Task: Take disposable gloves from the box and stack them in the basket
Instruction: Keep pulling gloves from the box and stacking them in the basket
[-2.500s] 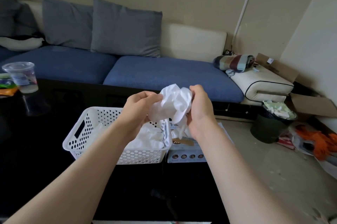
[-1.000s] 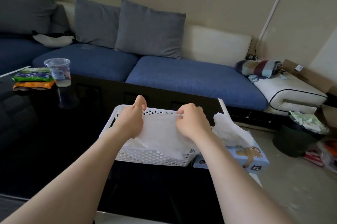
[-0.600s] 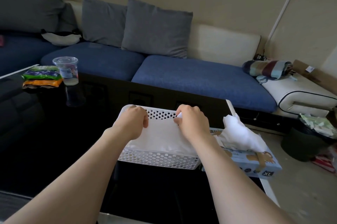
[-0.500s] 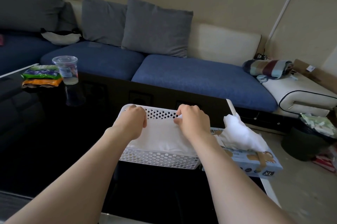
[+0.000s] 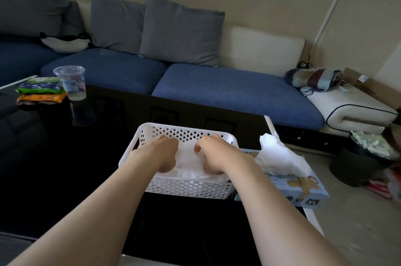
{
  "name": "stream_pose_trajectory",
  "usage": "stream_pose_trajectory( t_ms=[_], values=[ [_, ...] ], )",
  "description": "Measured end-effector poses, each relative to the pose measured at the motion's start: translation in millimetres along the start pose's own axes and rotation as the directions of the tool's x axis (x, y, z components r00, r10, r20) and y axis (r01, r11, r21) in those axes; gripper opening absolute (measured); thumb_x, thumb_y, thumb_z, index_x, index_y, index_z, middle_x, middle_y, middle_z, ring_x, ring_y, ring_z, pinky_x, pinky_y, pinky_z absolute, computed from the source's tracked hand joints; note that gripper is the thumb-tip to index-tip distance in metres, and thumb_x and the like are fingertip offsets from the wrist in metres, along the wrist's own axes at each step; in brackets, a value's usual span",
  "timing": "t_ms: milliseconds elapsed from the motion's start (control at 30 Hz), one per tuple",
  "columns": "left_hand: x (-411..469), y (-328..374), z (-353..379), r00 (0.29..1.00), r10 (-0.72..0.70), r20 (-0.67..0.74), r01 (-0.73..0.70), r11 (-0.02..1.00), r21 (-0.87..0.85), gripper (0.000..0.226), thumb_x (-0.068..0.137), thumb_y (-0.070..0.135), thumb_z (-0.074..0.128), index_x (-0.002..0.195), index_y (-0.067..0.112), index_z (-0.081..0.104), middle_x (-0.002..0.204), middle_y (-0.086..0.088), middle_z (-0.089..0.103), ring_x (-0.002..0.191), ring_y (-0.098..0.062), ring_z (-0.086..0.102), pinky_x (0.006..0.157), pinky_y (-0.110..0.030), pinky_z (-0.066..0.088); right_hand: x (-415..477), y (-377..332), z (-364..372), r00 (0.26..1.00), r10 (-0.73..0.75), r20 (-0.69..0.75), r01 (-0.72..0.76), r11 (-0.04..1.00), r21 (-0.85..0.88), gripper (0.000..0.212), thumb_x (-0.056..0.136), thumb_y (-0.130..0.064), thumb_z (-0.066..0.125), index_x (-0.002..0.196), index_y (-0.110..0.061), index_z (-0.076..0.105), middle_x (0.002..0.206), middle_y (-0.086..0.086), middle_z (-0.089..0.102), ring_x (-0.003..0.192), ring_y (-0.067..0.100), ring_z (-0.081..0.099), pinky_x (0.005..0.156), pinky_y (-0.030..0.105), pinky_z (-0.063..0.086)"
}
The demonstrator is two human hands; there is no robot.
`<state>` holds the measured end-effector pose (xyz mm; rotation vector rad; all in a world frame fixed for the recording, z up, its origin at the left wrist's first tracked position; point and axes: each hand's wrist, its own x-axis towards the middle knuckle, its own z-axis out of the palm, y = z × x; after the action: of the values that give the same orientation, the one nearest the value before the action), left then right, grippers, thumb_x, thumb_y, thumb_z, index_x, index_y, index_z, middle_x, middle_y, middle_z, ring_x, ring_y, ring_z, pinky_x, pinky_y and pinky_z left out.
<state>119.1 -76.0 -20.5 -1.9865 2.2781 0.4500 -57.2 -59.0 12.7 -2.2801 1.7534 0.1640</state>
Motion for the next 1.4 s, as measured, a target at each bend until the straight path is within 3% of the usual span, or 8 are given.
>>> stream_pose_trajectory(
  t_ms=[267,400,500,667,800,1100,1200,1400],
  values=[
    [3,19,0,0.988,0.094,-0.125,-0.097,0.995,-0.021,0.013,0.103,0.025,0.054,0.114,0.022,0.060,0.122,0.002,0.059,0.104,-0.019,0.059,0.094,-0.037,0.053,2,19,2,0.979,-0.008,-0.202,0.041,0.986,0.159,0.042,0.098,-0.008,0.066,0.135,-0.029,0.067,0.130,0.006,0.061,0.116,0.024,0.060,0.089,0.037,0.053],
    [-3,46,-3,0.961,0.189,-0.204,-0.210,0.974,-0.088,0.014,0.103,0.029,0.050,0.105,0.024,0.063,0.105,0.004,0.067,0.090,-0.016,0.064,0.083,-0.038,0.059,-14,33,-14,0.848,0.124,-0.515,0.040,0.954,0.296,0.018,0.099,-0.016,0.064,0.097,-0.030,0.074,0.099,0.002,0.071,0.093,0.023,0.068,0.079,0.040,0.060],
    [-8,64,-4,0.919,0.276,-0.282,-0.327,0.932,-0.156,0.012,0.103,0.027,0.053,0.103,0.024,0.065,0.101,0.006,0.068,0.085,-0.012,0.065,0.080,-0.035,0.059,-36,49,-26,0.730,0.225,-0.645,-0.043,0.958,0.284,0.026,0.100,-0.004,0.058,0.105,-0.024,0.074,0.101,0.001,0.073,0.099,0.026,0.066,0.081,0.039,0.053],
    [-9,91,1,0.852,0.391,-0.349,-0.480,0.849,-0.222,0.007,0.101,0.023,0.058,0.100,0.030,0.058,0.098,0.012,0.065,0.086,-0.008,0.062,0.074,-0.024,0.054,-66,68,-35,0.689,0.429,-0.584,-0.407,0.896,0.178,0.045,0.091,-0.015,0.073,0.132,-0.017,0.054,0.129,0.014,0.057,0.120,0.039,0.052,0.099,0.048,0.044],
    [-9,115,6,0.810,0.438,-0.390,-0.550,0.797,-0.248,0.005,0.101,0.025,0.059,0.104,0.029,0.061,0.104,0.012,0.062,0.085,-0.001,0.058,0.071,-0.016,0.046,-77,83,-32,0.711,0.538,-0.453,-0.507,0.838,0.201,0.053,0.092,-0.019,0.076,0.135,-0.014,0.046,0.135,0.017,0.053,0.124,0.040,0.054,0.097,0.046,0.043],
    [-6,142,15,0.785,0.465,-0.410,-0.568,0.804,-0.176,0.019,0.100,0.030,0.062,0.119,0.028,0.066,0.125,0.007,0.060,0.121,-0.013,0.049,0.101,-0.030,0.045,-72,133,-20,0.724,0.446,-0.526,-0.348,0.895,0.279,0.010,0.099,-0.020,0.071,0.105,-0.018,0.079,0.099,0.006,0.068,0.086,0.028,0.063,0.073,0.039,0.057],
    [-2,145,18,0.793,0.460,-0.398,-0.561,0.807,-0.184,0.025,0.099,0.030,0.062,0.124,0.027,0.064,0.126,0.007,0.062,0.123,-0.012,0.051,0.101,-0.028,0.044,-70,140,-17,0.745,0.363,-0.559,-0.236,0.928,0.289,0.018,0.098,-0.017,0.071,0.082,-0.014,0.079,0.090,0.006,0.074,0.084,0.029,0.069,0.076,0.045,0.061],
    [3,150,22,0.822,0.442,-0.361,-0.542,0.801,-0.255,0.045,0.098,0.032,0.067,0.138,0.023,0.048,0.140,0.005,0.058,0.126,-0.014,0.055,0.100,-0.027,0.047,-66,149,-10,0.720,0.220,-0.658,-0.026,0.956,0.291,0.022,0.106,-0.019,0.060,0.092,-0.016,0.076,0.086,-0.001,0.070,0.079,0.019,0.067,0.071,0.044,0.060]
  ],
)
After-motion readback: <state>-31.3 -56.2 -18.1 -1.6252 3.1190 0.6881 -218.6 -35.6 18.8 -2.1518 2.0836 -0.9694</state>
